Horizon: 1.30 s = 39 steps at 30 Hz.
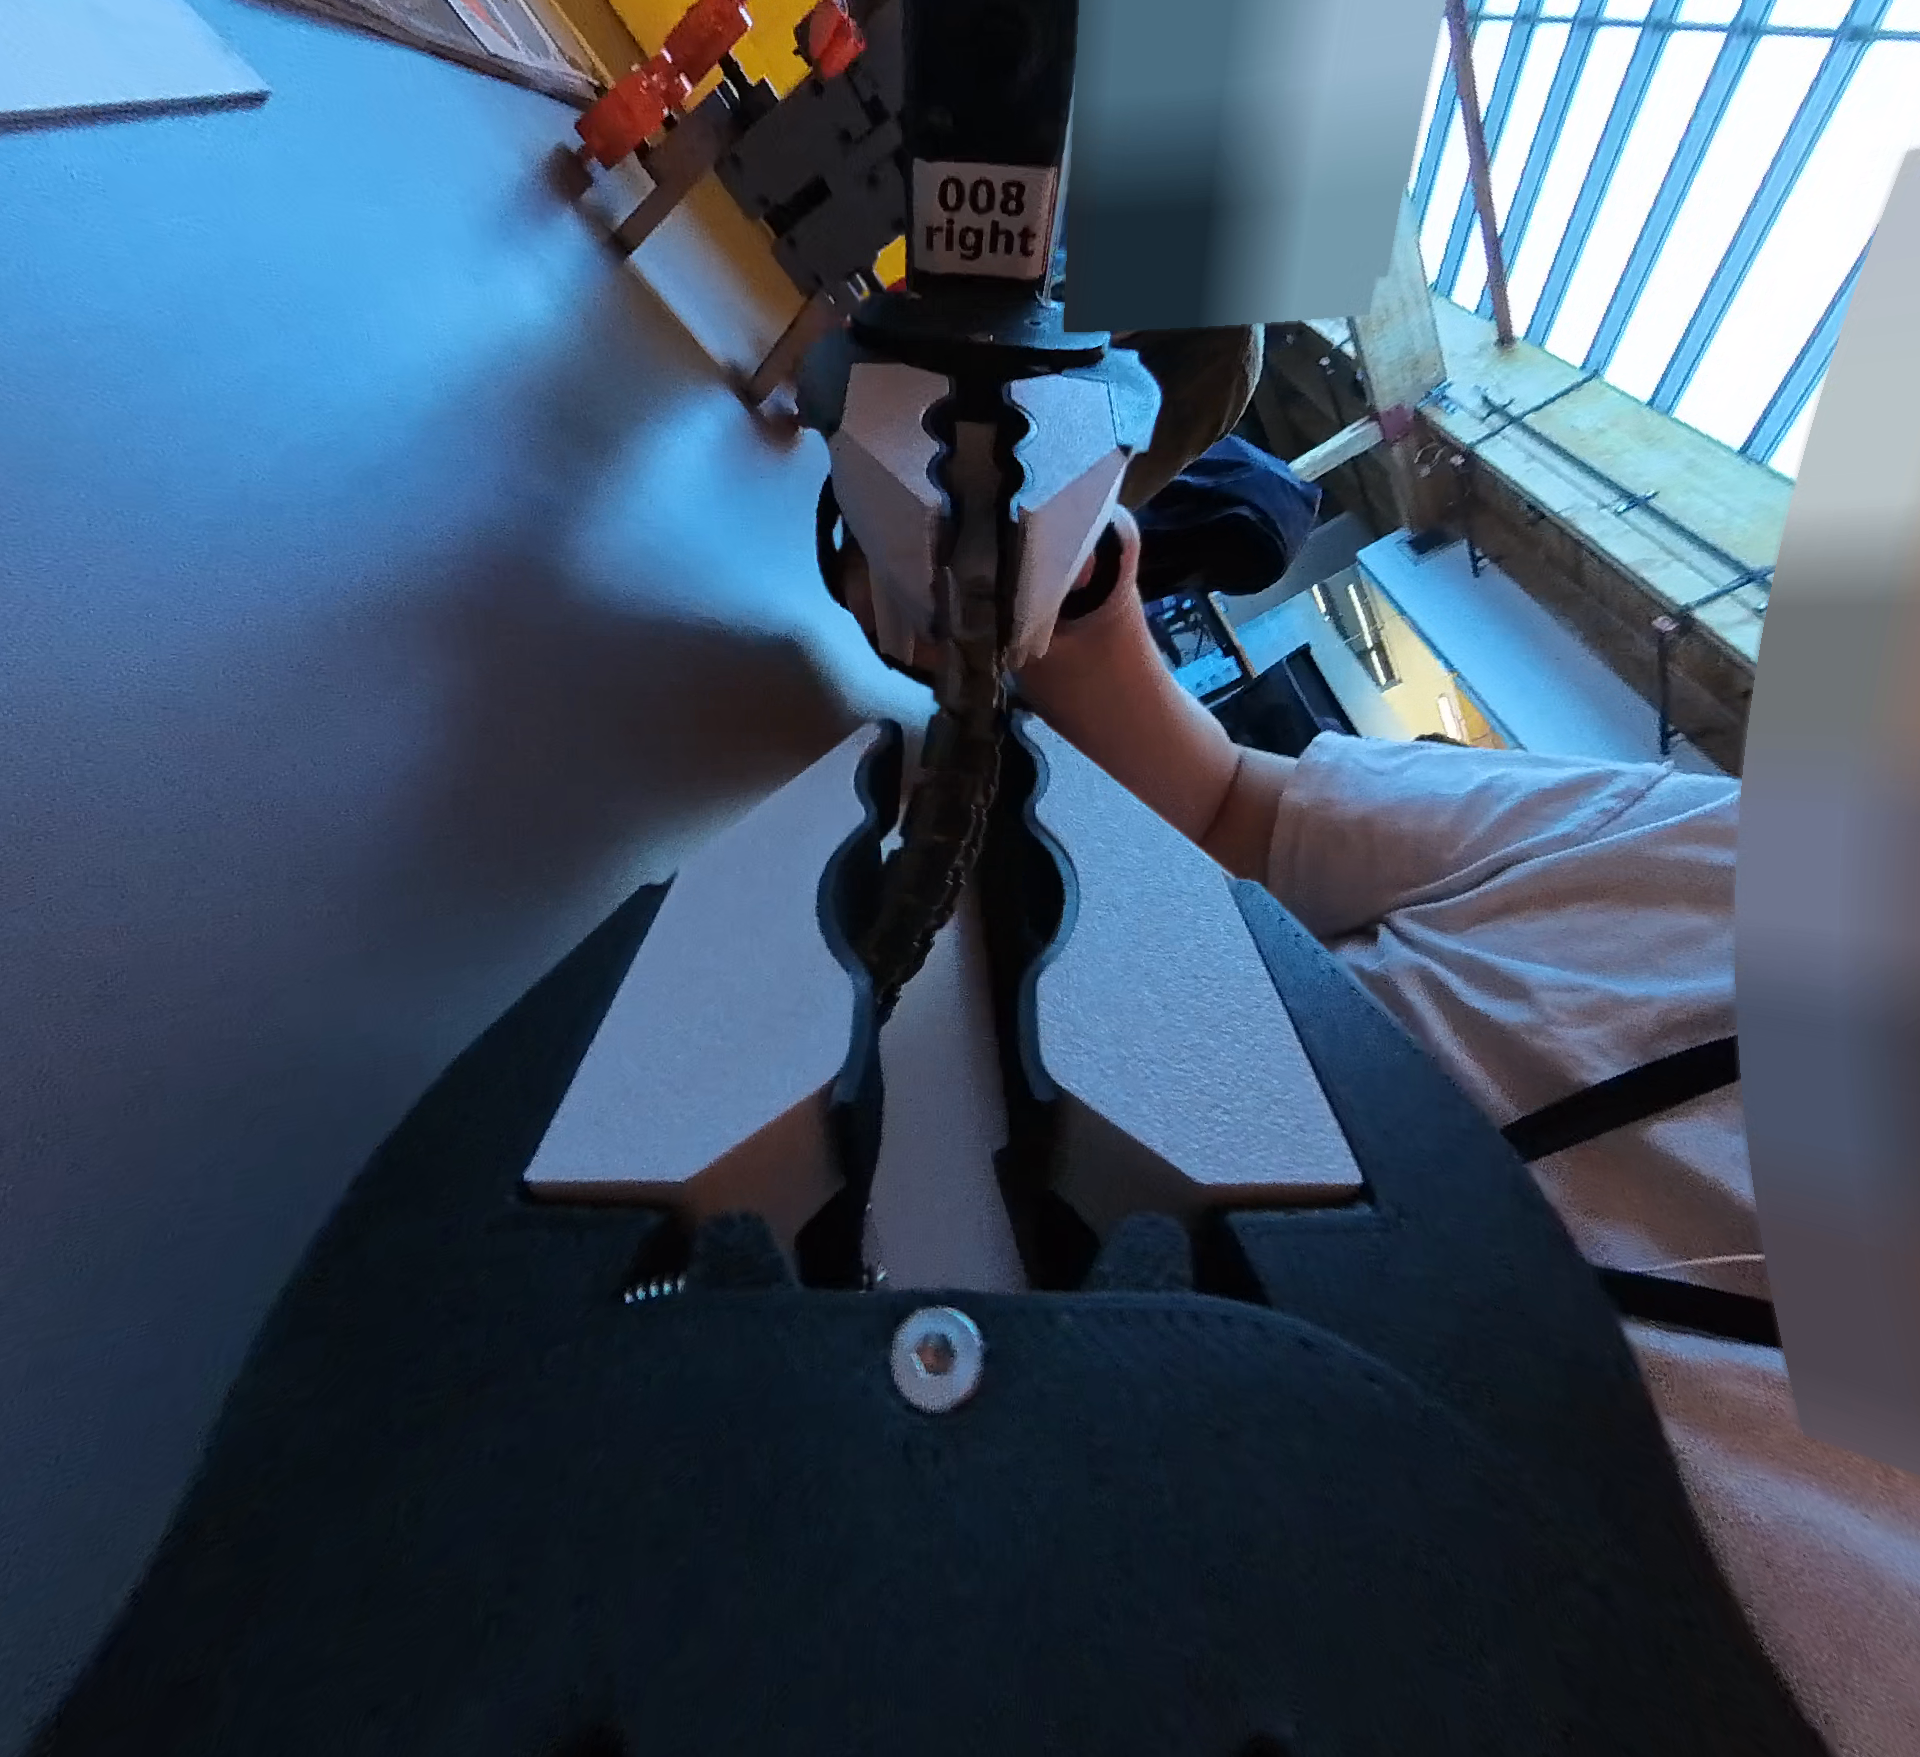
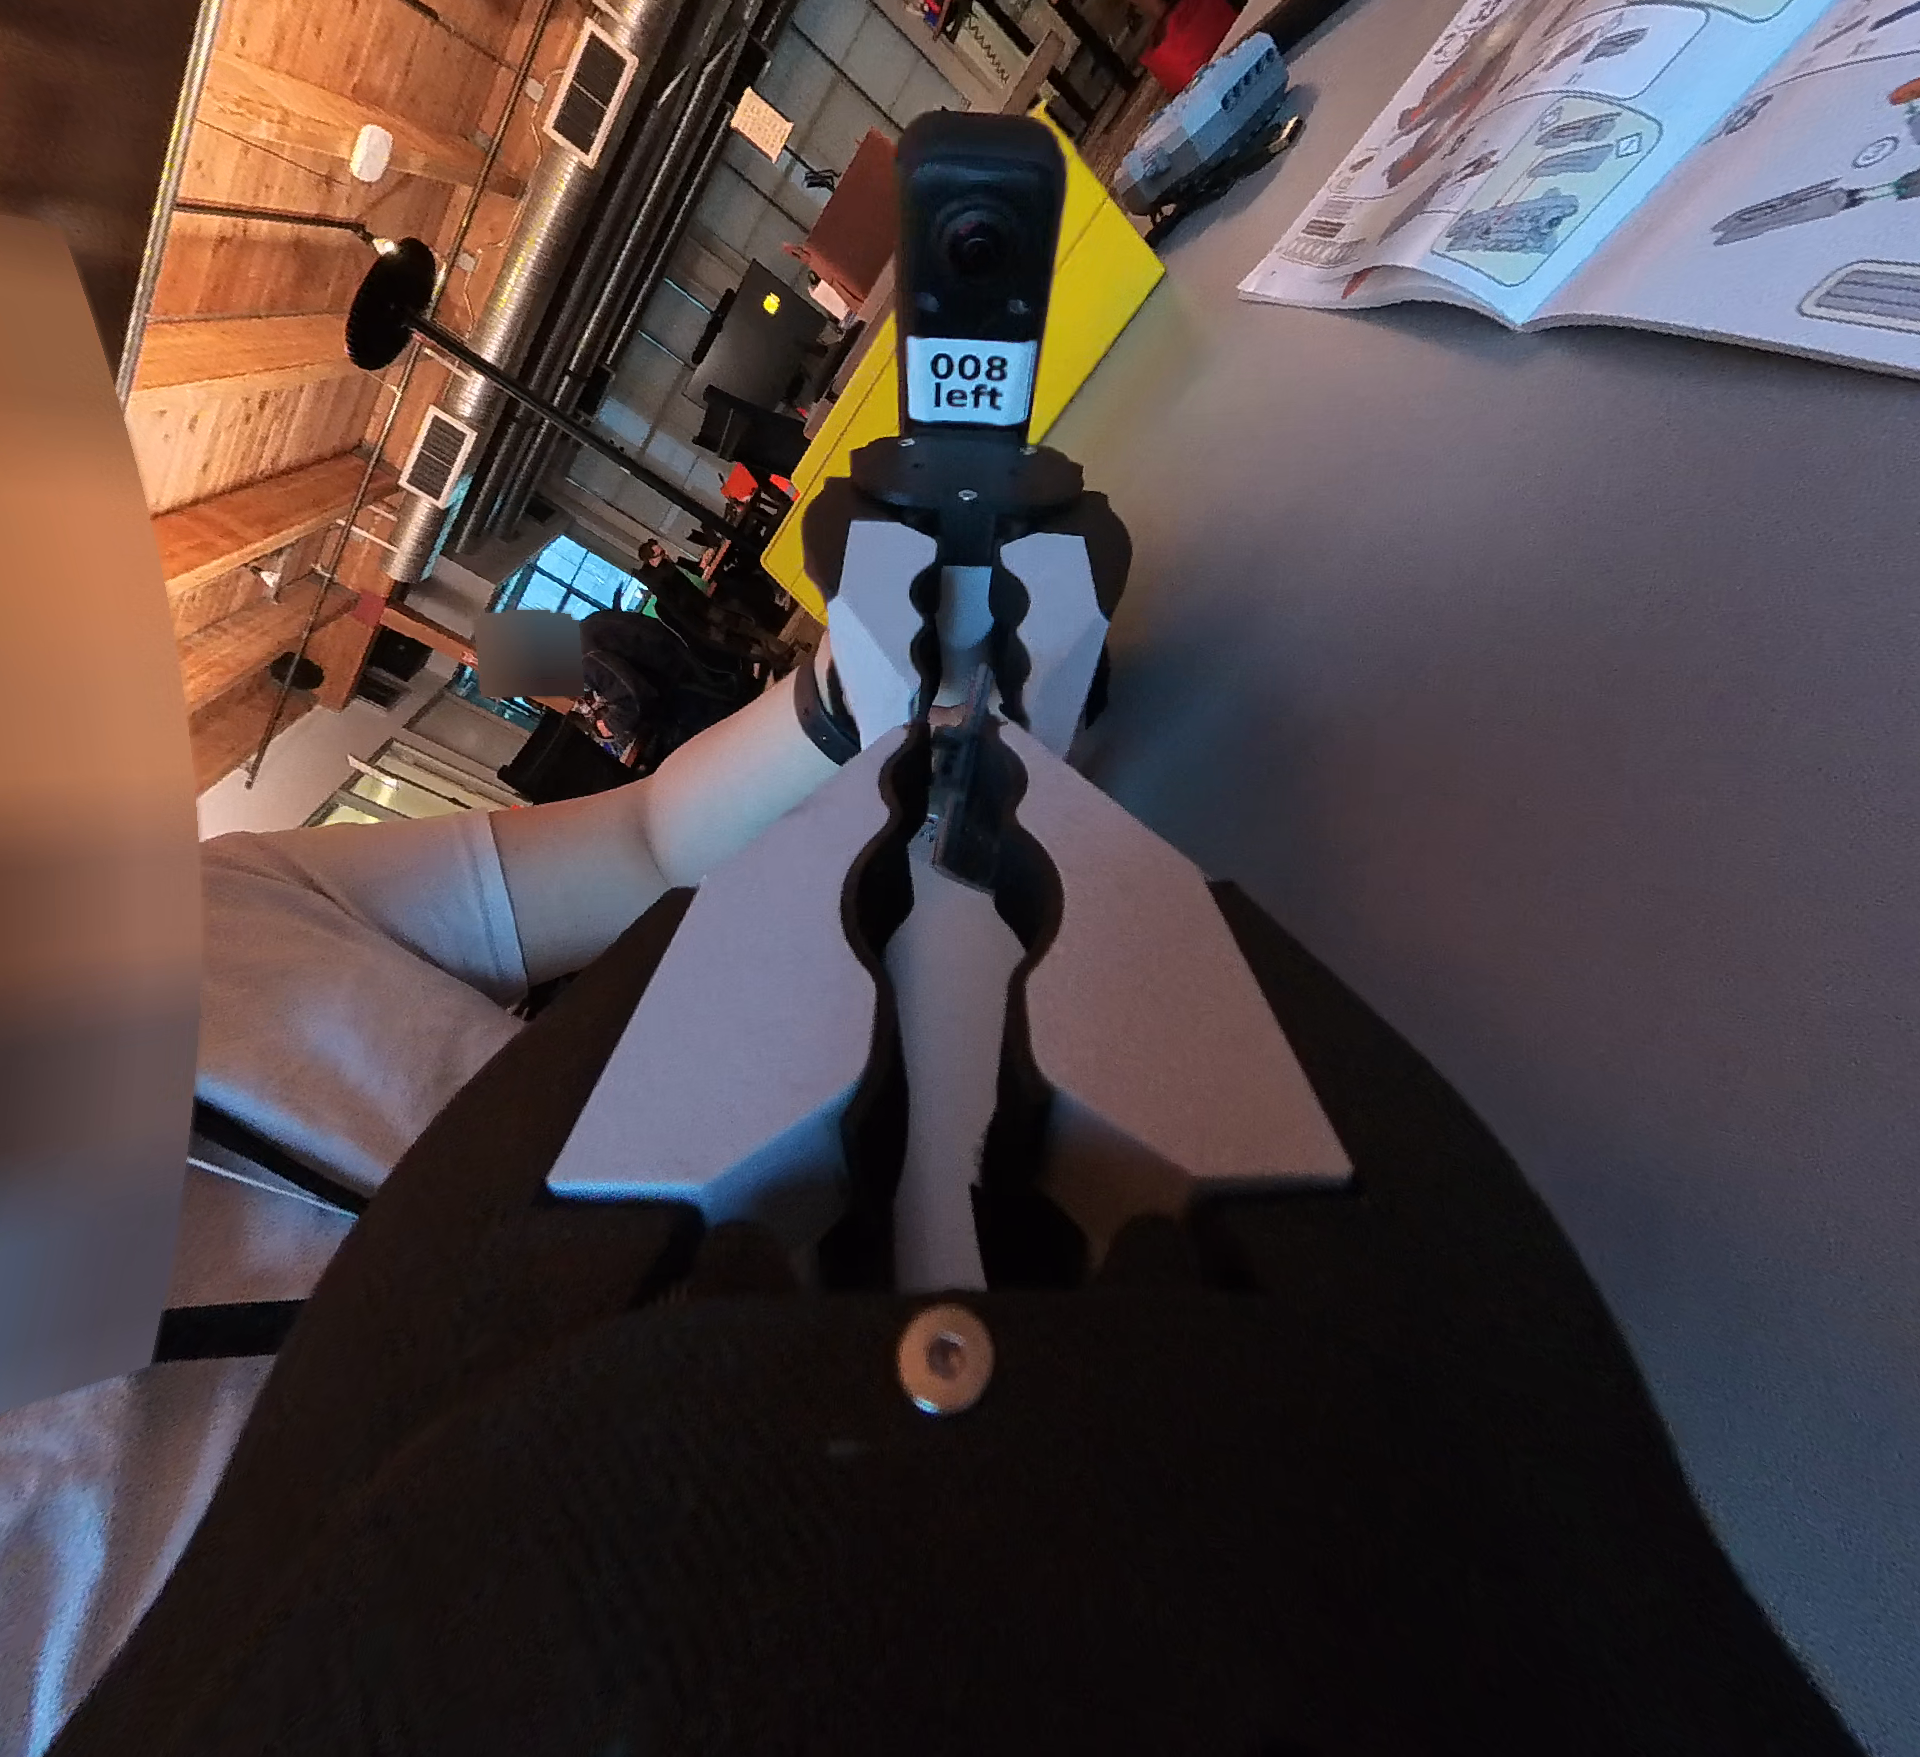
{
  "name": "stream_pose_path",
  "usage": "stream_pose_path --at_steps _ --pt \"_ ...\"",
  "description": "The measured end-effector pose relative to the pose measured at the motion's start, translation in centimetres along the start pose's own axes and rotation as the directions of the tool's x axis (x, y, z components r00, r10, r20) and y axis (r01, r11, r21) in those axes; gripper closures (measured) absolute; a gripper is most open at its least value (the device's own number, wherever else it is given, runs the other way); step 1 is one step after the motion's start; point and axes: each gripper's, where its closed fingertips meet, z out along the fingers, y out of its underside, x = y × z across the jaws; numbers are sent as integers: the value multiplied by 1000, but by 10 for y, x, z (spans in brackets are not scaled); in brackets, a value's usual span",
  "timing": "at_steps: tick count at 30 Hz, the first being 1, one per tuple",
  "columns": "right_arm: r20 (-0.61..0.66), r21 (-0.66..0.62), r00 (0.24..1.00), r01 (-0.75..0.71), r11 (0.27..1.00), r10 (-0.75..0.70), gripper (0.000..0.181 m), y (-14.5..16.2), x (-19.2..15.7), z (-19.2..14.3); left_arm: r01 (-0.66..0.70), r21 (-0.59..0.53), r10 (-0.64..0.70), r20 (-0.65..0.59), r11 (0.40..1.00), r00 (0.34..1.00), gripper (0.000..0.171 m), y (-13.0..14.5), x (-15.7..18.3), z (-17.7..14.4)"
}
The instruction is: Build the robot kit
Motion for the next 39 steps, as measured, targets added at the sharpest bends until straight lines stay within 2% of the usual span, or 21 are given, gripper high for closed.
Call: stream_pose_path --at_steps 11,19,24,29,39 --pt "28 56 998 -56 997 55 171 -6 1 0 -60 -17 61 71 998 996 158 0 -5 0" --pt "-18 48 999 -27 998 28 174 -5 4 -2 -155 -37 159 158 987 975 157 0 -8 -2" --pt "-97 32 989 114 993 -110 174 -7 4 -1 -140 -31 143 180 990 973 157 -2 -12 -2" --pt "-211 -10 941 268 963 -264 174 -7 10 0 -117 -26 119 210 993 970 157 -2 -17 -4" --pt "-260 -75 917 293 953 -302 175 0 18 -3 -119 -57 130 260 991 957 160 1 -22 0"
